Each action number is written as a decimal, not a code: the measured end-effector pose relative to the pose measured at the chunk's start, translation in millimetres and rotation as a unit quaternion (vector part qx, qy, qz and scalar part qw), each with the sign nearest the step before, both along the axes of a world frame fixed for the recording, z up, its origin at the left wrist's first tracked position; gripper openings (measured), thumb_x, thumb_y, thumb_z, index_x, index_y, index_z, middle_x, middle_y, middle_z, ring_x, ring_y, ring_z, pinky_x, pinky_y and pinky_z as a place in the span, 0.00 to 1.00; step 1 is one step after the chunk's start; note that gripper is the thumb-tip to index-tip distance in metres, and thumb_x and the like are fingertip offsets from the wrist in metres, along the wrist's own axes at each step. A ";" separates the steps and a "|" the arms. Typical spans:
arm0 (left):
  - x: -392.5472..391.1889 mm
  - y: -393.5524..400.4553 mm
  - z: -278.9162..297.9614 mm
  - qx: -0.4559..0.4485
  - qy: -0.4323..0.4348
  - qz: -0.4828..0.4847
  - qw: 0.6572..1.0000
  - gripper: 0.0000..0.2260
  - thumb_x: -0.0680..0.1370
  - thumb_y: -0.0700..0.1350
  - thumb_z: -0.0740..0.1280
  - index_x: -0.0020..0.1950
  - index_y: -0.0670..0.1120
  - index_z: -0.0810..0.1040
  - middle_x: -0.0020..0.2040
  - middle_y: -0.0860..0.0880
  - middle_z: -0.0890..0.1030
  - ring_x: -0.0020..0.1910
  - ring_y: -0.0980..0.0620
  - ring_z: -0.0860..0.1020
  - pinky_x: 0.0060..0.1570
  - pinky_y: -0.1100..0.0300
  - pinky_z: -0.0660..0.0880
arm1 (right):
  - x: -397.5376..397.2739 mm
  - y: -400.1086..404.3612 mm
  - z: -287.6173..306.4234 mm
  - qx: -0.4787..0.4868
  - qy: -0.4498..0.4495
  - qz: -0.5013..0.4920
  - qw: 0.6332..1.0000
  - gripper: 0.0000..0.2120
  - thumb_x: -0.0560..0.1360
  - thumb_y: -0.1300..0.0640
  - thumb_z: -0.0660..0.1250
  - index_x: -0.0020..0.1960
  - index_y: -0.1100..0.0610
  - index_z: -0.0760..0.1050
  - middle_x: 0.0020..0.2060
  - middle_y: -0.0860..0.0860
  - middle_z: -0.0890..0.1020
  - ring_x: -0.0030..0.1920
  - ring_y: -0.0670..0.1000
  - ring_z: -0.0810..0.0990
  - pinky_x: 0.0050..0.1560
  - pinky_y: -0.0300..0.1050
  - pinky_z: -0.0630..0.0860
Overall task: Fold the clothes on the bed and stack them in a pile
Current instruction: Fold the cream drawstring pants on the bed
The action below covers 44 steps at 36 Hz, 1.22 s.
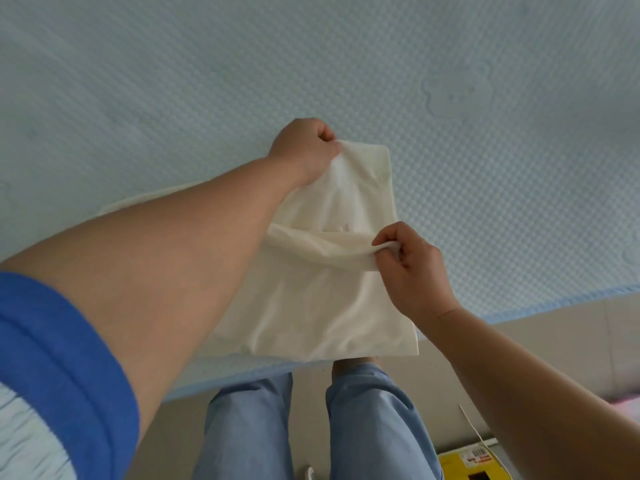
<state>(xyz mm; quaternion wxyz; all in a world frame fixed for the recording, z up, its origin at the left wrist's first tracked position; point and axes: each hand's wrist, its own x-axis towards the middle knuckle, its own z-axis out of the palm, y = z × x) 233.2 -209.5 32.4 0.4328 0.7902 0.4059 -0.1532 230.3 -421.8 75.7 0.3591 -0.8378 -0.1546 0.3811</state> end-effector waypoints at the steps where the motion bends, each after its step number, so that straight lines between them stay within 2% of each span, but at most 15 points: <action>1: 1.1 1.0 -1.6 0.013 0.006 -0.011 1.000 0.03 0.75 0.49 0.66 0.46 0.50 0.77 0.46 0.53 0.79 0.45 0.54 0.76 0.44 0.62 0.70 | 4.0 3.8 -2.8 -0.001 -0.009 -0.002 1.000 0.15 0.73 0.64 0.61 0.37 0.44 0.71 0.27 0.44 0.73 0.26 0.38 0.72 0.24 0.29 0.66; 3: 0.5 2.4 -4.4 0.054 0.005 -0.024 0.998 0.10 0.74 0.48 0.67 0.54 0.50 0.77 0.54 0.51 0.78 0.52 0.51 0.76 0.48 0.61 0.70 | 13.5 11.6 -9.2 -0.010 -0.032 0.000 0.999 0.12 0.75 0.61 0.61 0.41 0.44 0.72 0.30 0.42 0.75 0.31 0.36 0.73 0.27 0.28 0.67; 5: -2.6 3.7 -4.0 0.113 -0.019 -0.028 0.993 0.10 0.74 0.48 0.68 0.54 0.50 0.77 0.54 0.49 0.77 0.53 0.50 0.75 0.47 0.61 0.67 | 23.6 18.8 -15.6 -0.028 -0.047 0.009 0.998 0.07 0.75 0.58 0.61 0.45 0.46 0.74 0.33 0.40 0.76 0.34 0.34 0.74 0.30 0.27 0.68; 7: -6.6 3.0 -2.0 0.133 -0.028 -0.042 0.990 0.08 0.73 0.48 0.68 0.51 0.50 0.79 0.52 0.49 0.78 0.51 0.49 0.76 0.46 0.61 0.66 | 31.5 23.4 -20.5 -0.046 -0.053 0.024 0.997 0.07 0.74 0.58 0.61 0.46 0.48 0.75 0.32 0.41 0.76 0.34 0.33 0.73 0.30 0.26 0.67; 10: -17.1 -2.1 -0.4 0.116 -0.029 -0.117 0.986 0.07 0.73 0.50 0.68 0.49 0.51 0.82 0.45 0.53 0.76 0.48 0.52 0.76 0.45 0.62 0.67 | 36.6 25.7 -24.9 -0.073 -0.061 0.056 0.994 0.08 0.74 0.59 0.61 0.45 0.47 0.76 0.32 0.41 0.75 0.32 0.36 0.73 0.30 0.24 0.66; 12: -24.1 -7.0 0.6 0.125 -0.043 -0.164 0.978 0.08 0.73 0.51 0.68 0.49 0.52 0.82 0.43 0.53 0.73 0.47 0.51 0.74 0.44 0.60 0.66 | 36.4 24.9 -27.2 -0.084 -0.073 0.072 0.991 0.08 0.74 0.59 0.62 0.46 0.48 0.77 0.35 0.39 0.74 0.35 0.37 0.72 0.35 0.21 0.64; 14: -29.1 -12.2 1.2 0.146 -0.060 -0.191 0.969 0.09 0.72 0.51 0.68 0.51 0.51 0.81 0.44 0.51 0.75 0.48 0.49 0.75 0.46 0.58 0.66 | 35.2 23.1 -30.1 -0.081 -0.086 0.079 0.990 0.08 0.74 0.59 0.63 0.48 0.50 0.78 0.41 0.40 0.74 0.38 0.39 0.72 0.40 0.20 0.63; 16: -31.9 -17.0 1.2 0.173 -0.073 -0.199 0.962 0.09 0.72 0.49 0.68 0.50 0.49 0.80 0.44 0.49 0.78 0.47 0.47 0.76 0.48 0.57 0.65 | 34.7 22.6 -32.7 -0.083 -0.094 0.076 0.989 0.07 0.75 0.59 0.63 0.49 0.52 0.79 0.45 0.43 0.75 0.42 0.41 0.72 0.41 0.23 0.65; 19: -32.8 -21.4 -1.2 0.195 -0.065 -0.206 0.957 0.09 0.72 0.49 0.67 0.50 0.48 0.80 0.47 0.48 0.80 0.48 0.45 0.77 0.49 0.56 0.65 | 37.9 24.5 -35.5 -0.100 -0.096 0.052 0.989 0.08 0.75 0.58 0.63 0.51 0.51 0.79 0.45 0.45 0.75 0.44 0.45 0.74 0.45 0.35 0.66; 23: -35.0 -23.2 -8.6 0.184 -0.019 -0.246 0.951 0.12 0.74 0.52 0.67 0.55 0.50 0.81 0.55 0.47 0.77 0.56 0.45 0.73 0.53 0.54 0.63 | 46.0 30.6 -39.3 -0.115 -0.097 0.033 0.988 0.08 0.75 0.56 0.62 0.52 0.51 0.78 0.44 0.44 0.75 0.45 0.46 0.74 0.45 0.36 0.65; 28: -27.2 -21.5 -6.8 0.184 0.002 -0.240 0.953 0.09 0.76 0.51 0.66 0.52 0.52 0.82 0.52 0.47 0.79 0.54 0.44 0.75 0.52 0.54 0.66 | 53.9 38.3 -43.2 -0.117 -0.124 0.054 0.984 0.07 0.75 0.58 0.63 0.50 0.53 0.78 0.48 0.43 0.71 0.50 0.46 0.72 0.46 0.37 0.65; 32: -28.6 -18.3 -1.9 0.108 -0.027 -0.160 0.981 0.07 0.73 0.51 0.70 0.49 0.51 0.82 0.51 0.51 0.81 0.52 0.48 0.77 0.49 0.59 0.68 | 59.5 42.4 -44.9 -0.114 -0.144 0.069 0.981 0.07 0.74 0.58 0.64 0.50 0.52 0.79 0.51 0.43 0.69 0.55 0.47 0.71 0.49 0.39 0.66; 34: -33.3 -16.8 2.0 0.073 -0.044 -0.132 0.988 0.07 0.73 0.50 0.70 0.48 0.51 0.81 0.46 0.54 0.81 0.48 0.51 0.78 0.47 0.60 0.70 | 62.0 43.9 -43.4 -0.113 -0.160 0.090 0.976 0.09 0.74 0.56 0.64 0.53 0.51 0.78 0.52 0.44 0.71 0.56 0.47 0.71 0.50 0.39 0.65; 38: -44.9 -15.6 8.5 0.034 -0.062 -0.105 0.992 0.04 0.73 0.50 0.70 0.45 0.51 0.80 0.35 0.60 0.74 0.41 0.56 0.74 0.44 0.61 0.69 | 66.4 46.7 -34.3 -0.094 -0.177 0.125 0.972 0.11 0.74 0.56 0.66 0.57 0.51 0.78 0.46 0.44 0.72 0.52 0.47 0.72 0.50 0.39 0.65; 44: -52.8 -12.3 19.2 -0.001 -0.084 -0.069 0.994 0.07 0.73 0.48 0.71 0.40 0.54 0.73 0.34 0.60 0.73 0.34 0.62 0.71 0.41 0.63 0.69 | 74.8 45.3 -13.0 -0.088 -0.199 0.171 0.961 0.10 0.75 0.57 0.66 0.56 0.53 0.80 0.46 0.44 0.73 0.45 0.46 0.73 0.49 0.38 0.68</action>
